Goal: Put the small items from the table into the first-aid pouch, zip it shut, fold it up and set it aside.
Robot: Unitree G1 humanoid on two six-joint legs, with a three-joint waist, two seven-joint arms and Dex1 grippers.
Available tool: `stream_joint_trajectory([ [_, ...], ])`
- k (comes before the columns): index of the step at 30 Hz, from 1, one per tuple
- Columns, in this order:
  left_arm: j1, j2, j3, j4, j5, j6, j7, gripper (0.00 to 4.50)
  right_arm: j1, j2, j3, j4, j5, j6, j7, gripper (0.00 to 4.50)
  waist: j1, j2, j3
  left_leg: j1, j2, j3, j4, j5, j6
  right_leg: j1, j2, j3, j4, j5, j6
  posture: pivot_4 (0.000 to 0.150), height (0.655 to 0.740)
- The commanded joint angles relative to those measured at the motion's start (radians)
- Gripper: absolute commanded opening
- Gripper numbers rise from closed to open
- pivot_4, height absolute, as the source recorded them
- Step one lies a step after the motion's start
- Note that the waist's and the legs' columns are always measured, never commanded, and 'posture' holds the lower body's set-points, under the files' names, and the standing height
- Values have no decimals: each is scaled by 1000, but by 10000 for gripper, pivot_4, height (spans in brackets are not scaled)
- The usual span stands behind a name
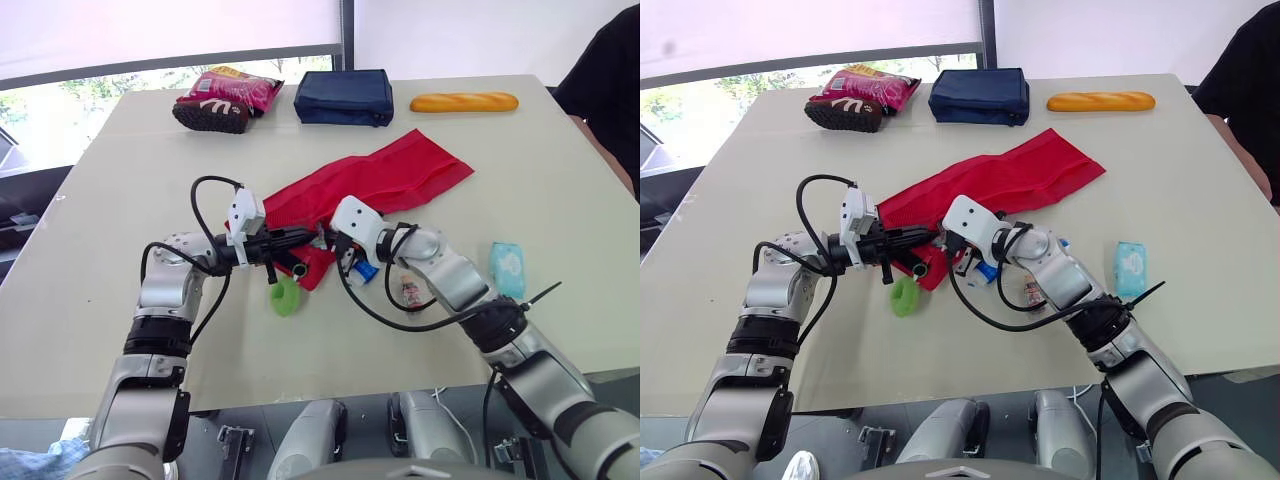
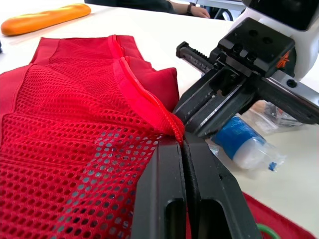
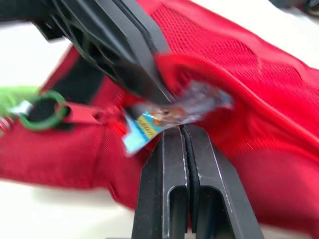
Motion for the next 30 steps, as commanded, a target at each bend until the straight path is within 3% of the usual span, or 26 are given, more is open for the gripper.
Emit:
stream_joint_trajectory([
  [1,8,5,13,-47,-23,-6,-6,0,-26,28,-26,-10,-13,-27,7,507,0,0,0,0,0,0,0,0,0,0,0,0,0,0,0,1500,7395],
  [13,31,-4,3,-88,-34,2,-10,0,-114,168,-38,249,-104,-123,-68,507,-4,0,0,0,0,0,0,0,0,0,0,0,0,0,0,1500,7395],
  [18,46,0,2,-92,-30,-8,-15,0,-114,191,-68,265,-111,-176,-80,507,-4,0,0,0,0,0,0,0,0,0,0,0,0,0,0,1500,7395],
  [24,55,20,2,-61,0,-59,-20,0,20,42,-98,-45,-49,-113,75,507,2,0,0,0,0,0,0,0,0,0,0,0,0,0,0,1500,7395],
  [30,94,120,-4,34,61,-199,-110,0,237,-104,-265,-387,103,-78,131,507,-1,0,0,0,0,0,0,0,0,0,0,0,0,0,0,1500,7395],
])
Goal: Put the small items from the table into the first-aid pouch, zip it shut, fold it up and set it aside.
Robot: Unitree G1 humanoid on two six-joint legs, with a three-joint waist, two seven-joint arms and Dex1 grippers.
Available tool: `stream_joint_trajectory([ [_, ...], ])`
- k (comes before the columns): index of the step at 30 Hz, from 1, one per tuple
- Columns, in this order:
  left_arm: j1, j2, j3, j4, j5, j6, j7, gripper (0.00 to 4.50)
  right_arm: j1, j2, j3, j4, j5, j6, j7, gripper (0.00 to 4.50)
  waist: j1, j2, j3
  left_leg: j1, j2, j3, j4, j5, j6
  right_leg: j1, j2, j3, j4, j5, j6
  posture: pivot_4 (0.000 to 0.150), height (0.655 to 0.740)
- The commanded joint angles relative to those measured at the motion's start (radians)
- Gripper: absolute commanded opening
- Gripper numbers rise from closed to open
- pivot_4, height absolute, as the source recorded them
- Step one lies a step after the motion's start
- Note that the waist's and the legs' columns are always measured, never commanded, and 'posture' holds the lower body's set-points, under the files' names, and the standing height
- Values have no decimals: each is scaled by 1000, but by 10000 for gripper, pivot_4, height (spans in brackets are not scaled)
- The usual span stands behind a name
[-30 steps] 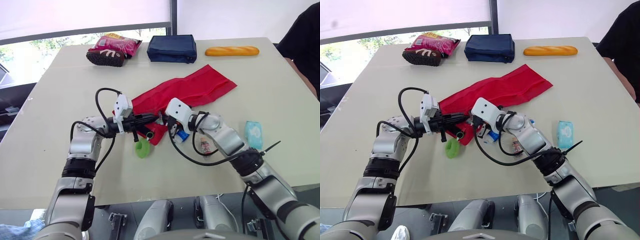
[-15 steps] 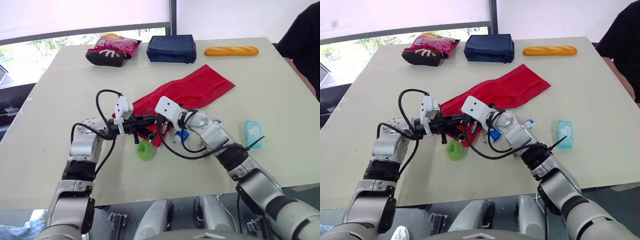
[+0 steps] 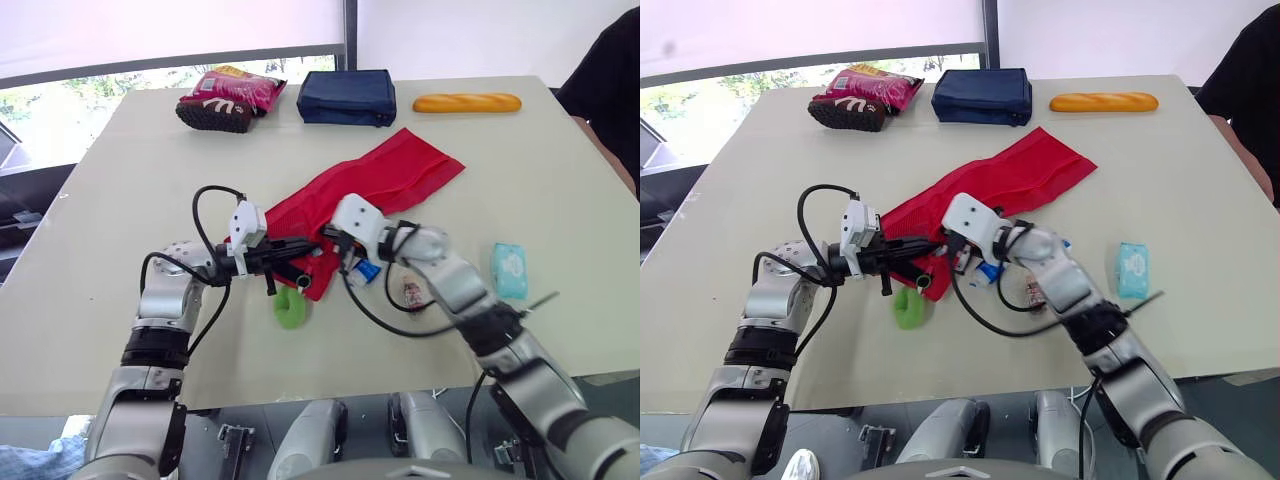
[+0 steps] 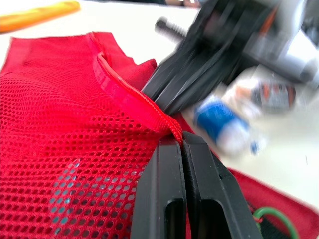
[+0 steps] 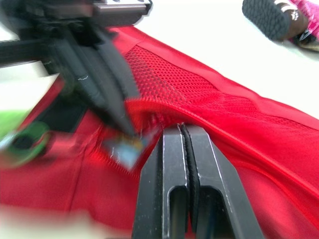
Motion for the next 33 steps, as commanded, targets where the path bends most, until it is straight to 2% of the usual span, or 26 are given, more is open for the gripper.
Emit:
stream_joint_trajectory([
  [1,11,64,21,51,8,-72,-61,0,86,-34,-129,-178,122,5,21,507,-2,0,0,0,0,0,0,0,0,0,0,0,0,0,0,1500,7395],
  [8,-8,196,16,222,50,-224,-197,0,311,-154,-358,-304,278,-3,49,507,8,0,0,0,0,1,0,0,0,0,0,0,-1,0,0,1500,7395],
  [9,-23,212,13,259,61,-250,-209,0,341,-172,-391,-315,308,-6,62,2788,9,0,0,0,0,1,0,0,0,1,0,0,-1,0,0,1500,7395],
  [11,-64,246,3,361,101,-326,-222,0,412,-213,-460,-329,348,-31,95,8071,19,0,0,0,0,1,0,0,0,1,0,0,-1,0,0,1500,7395],
  [17,-177,322,-20,646,203,-495,-195,0,547,-289,-625,-387,481,-33,133,38237,22,0,0,1,1,2,0,0,1,1,0,0,0,0,0,1500,7395],
  [18,-198,332,-23,688,224,-514,-174,0,560,-296,-646,-393,502,-31,136,42565,24,0,0,1,1,2,0,0,1,1,0,0,0,0,0,1500,7395],
  [19,-220,345,-32,731,253,-541,-144,0,571,-305,-662,-399,518,-29,140,44225,23,-1,0,1,1,1,0,0,1,1,0,0,0,0,0,1500,7395],
  [26,-323,378,-70,881,384,-628,-3,0,604,-348,-688,-419,579,-34,169,44225,24,-1,-1,1,1,2,0,-1,1,2,0,0,0,0,1,1500,7395],
  [28,-354,385,-80,900,412,-607,13,6121,597,-357,-680,-432,593,-26,167,45000,25,-1,-1,1,1,2,0,-1,2,2,0,0,0,0,1,1500,7395],
  [30,-380,386,-71,909,405,-578,-19,9330,586,-362,-667,-437,592,-24,161,45000,25,-2,-1,1,1,2,1,-1,2,2,0,0,0,0,1,1500,7395],
  [32,-412,386,-53,914,387,-564,-59,18806,578,-367,-657,-439,595,-21,159,45000,25,-2,-1,1,1,2,1,-1,2,2,0,-1,0,0,1,1500,7395],
  [33,-438,385,-35,914,361,-531,-112,21497,572,-367,-653,-441,599,-18,154,45000,25,-3,0,1,1,2,1,-1,2,2,0,-1,0,0,1,1500,7395],
])
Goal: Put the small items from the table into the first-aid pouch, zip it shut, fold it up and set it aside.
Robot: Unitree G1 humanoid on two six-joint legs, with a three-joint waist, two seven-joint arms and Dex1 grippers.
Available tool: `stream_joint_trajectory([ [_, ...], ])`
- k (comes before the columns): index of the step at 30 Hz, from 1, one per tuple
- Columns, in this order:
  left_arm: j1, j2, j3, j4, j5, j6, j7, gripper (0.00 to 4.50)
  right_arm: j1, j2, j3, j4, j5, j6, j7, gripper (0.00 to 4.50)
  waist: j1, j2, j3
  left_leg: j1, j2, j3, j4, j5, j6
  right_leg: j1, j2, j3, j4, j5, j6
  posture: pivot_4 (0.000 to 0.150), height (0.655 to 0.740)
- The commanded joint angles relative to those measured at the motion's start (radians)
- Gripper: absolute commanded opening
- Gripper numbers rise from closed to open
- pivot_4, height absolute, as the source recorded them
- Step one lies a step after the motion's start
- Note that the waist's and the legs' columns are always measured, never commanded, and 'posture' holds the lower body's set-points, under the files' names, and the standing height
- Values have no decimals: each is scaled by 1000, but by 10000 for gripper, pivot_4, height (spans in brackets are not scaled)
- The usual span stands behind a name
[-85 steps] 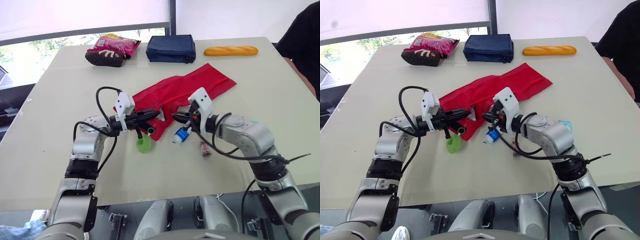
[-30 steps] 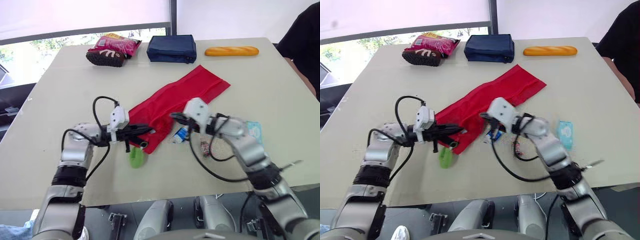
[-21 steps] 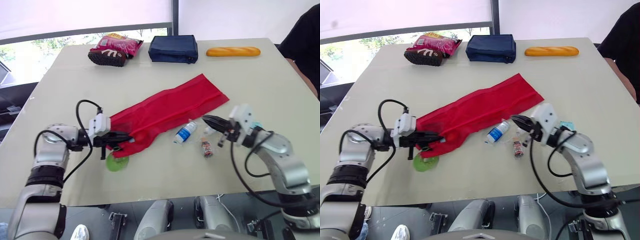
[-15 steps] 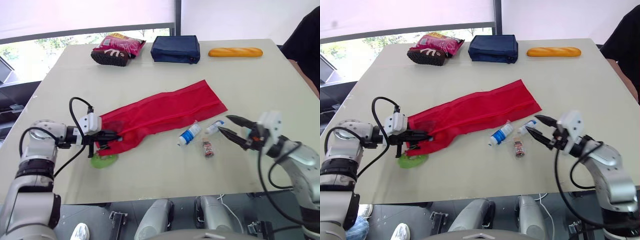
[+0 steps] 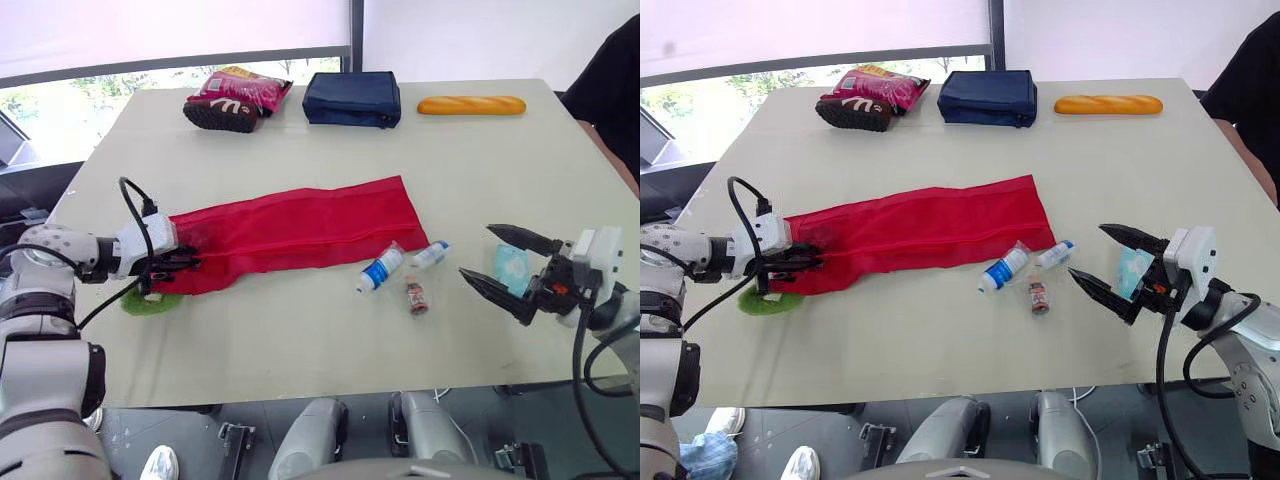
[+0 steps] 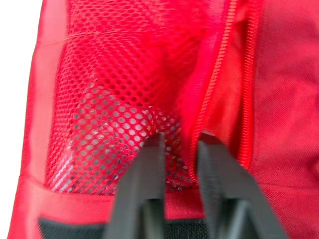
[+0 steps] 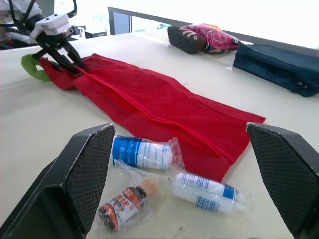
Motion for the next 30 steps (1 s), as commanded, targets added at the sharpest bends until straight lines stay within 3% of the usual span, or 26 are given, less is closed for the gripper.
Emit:
stream_joint_trajectory([
  [1,-81,31,59,-2,-82,94,-163,25576,-23,-14,8,-46,26,1,-15,45000,0,-1,1,0,0,0,0,0,0,0,0,0,0,0,0,1500,7395],
  [5,-97,41,-8,-96,-241,213,-256,42693,-51,-10,28,-67,43,15,-42,45000,-2,-4,1,-1,0,0,1,0,0,0,0,-1,0,0,0,1500,7395],
  [6,-78,54,-58,-158,-305,259,-256,44562,-59,-10,37,-70,45,17,-49,45000,-2,-4,1,-1,0,0,1,0,0,0,0,-1,0,0,0,1500,7395],
  [9,-45,54,-138,-288,-407,314,-256,44562,-81,-8,61,-77,44,20,-63,45000,-1,-4,1,-1,0,0,1,0,0,0,0,0,0,0,0,1500,7395],
  [11,-54,4,-109,-303,-395,313,-256,44562,-95,-9,72,-80,48,22,-73,45000,0,-4,1,-1,0,0,1,0,0,0,0,0,0,0,0,1500,7395],
  [14,27,-55,-131,-478,-454,412,-256,44562,-129,-11,95,-84,45,30,-91,45000,3,-4,1,-1,0,0,1,0,0,0,-1,0,0,0,0,1500,7395],
  [17,84,-119,-112,-574,-427,439,-207,44562,-161,-18,119,-95,43,51,-109,45000,-1,-4,1,-1,0,0,1,0,0,0,-1,1,0,0,0,1500,7395],
  [25,90,-232,-87,-548,-271,351,64,44562,-205,-50,162,-125,38,94,-125,45000,2,-5,1,-1,0,1,1,0,0,0,0,1,0,0,0,1500,7395],
  [30,82,-219,-51,-514,-237,320,95,44562,-199,-51,160,-121,30,85,-133,45000,4,-5,1,-1,0,1,2,0,0,0,0,1,0,0,0,1500,7395],
])
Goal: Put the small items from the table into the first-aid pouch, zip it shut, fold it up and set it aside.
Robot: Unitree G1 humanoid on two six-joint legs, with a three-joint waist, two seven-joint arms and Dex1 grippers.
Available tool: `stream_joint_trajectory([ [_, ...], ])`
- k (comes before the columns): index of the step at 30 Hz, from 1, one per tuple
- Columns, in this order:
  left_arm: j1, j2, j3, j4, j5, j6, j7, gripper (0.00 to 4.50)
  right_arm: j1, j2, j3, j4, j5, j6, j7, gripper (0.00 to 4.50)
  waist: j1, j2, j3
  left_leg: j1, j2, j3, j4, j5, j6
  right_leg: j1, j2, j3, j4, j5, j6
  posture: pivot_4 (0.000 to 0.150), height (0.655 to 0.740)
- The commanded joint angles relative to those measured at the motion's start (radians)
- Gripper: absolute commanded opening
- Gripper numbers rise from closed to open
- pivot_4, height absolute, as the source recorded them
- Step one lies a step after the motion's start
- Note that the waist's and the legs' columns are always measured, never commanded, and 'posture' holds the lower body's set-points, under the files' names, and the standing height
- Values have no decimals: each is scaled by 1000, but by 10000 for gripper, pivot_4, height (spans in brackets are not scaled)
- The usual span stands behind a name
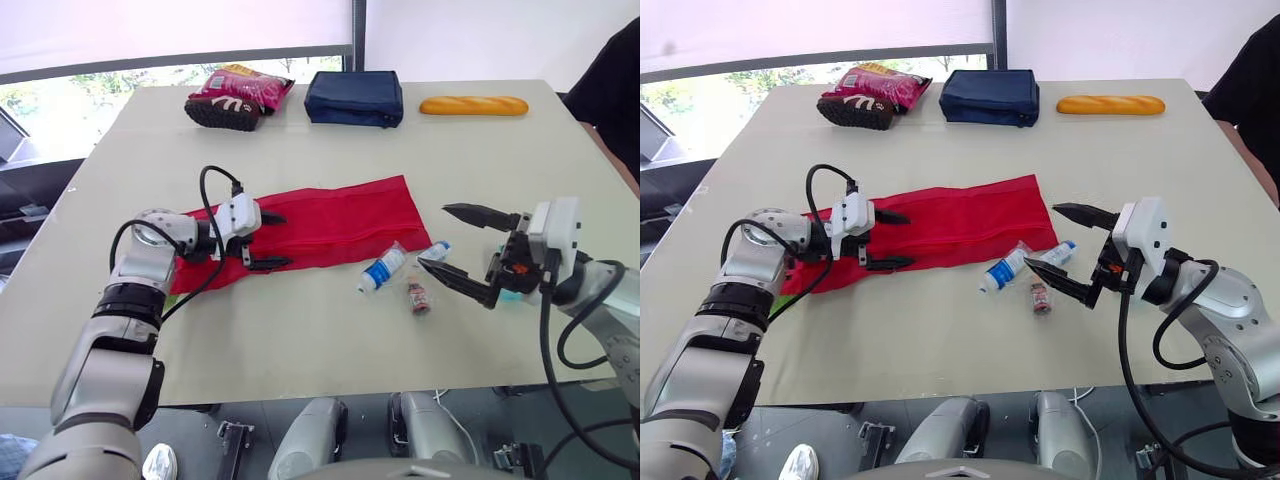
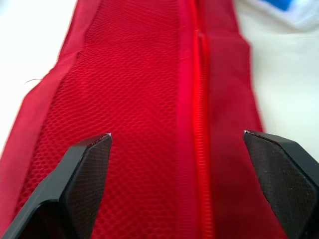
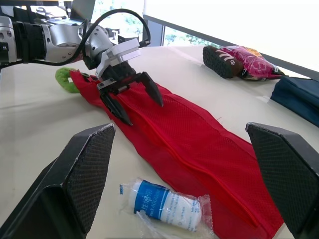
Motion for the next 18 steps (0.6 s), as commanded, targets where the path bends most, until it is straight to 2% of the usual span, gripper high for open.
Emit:
stream_joint_trajectory([
  [1,-34,29,58,35,9,-22,23,44562,-6,-5,-16,-33,0,-17,-7,45000,-1,0,0,0,0,0,0,0,0,0,0,0,0,0,0,1500,7395],
  [6,-44,38,64,73,31,-27,-5,44562,-10,3,-12,-30,-9,-24,-13,45000,-1,0,0,0,0,0,0,0,0,0,0,0,0,0,0,1500,7395],
  [9,-37,42,50,87,59,-57,-19,37303,-13,4,-10,-25,-14,-28,-12,45000,0,0,0,0,0,0,0,0,0,0,0,0,0,0,0,1500,7395],
  [12,-37,36,52,93,62,-54,-40,22892,-15,1,-11,-22,-17,-30,-11,45000,-1,0,0,0,0,0,0,0,0,0,0,0,0,0,0,1500,7395],
  [13,-37,36,52,94,66,-56,-44,20321,-15,0,-12,-21,-17,-30,-11,45000,-1,0,0,0,0,0,0,0,0,0,0,0,0,0,0,1500,7395],
  [14,-37,36,52,95,69,-58,-45,15188,-15,0,-14,-21,-18,-31,-12,45000,-1,0,0,0,0,0,0,0,0,0,0,0,0,0,0,1500,7395],
  [16,-38,34,53,100,72,-62,-46,8031,-13,-1,-15,-21,-19,-32,-14,45000,-1,0,0,0,0,0,0,0,0,0,0,0,0,0,0,1500,7395],
  [17,-39,32,54,101,72,-63,-49,2218,-12,-1,-16,-20,-19,-32,-14,45000,-1,0,0,0,0,0,0,0,0,0,0,0,0,0,0,1500,7395],
  [18,-40,30,56,101,70,-64,-52,606,-10,-2,-17,-21,-19,-31,-15,45000,-1,0,0,0,0,0,0,0,0,0,0,0,0,0,0,1500,7395],
])
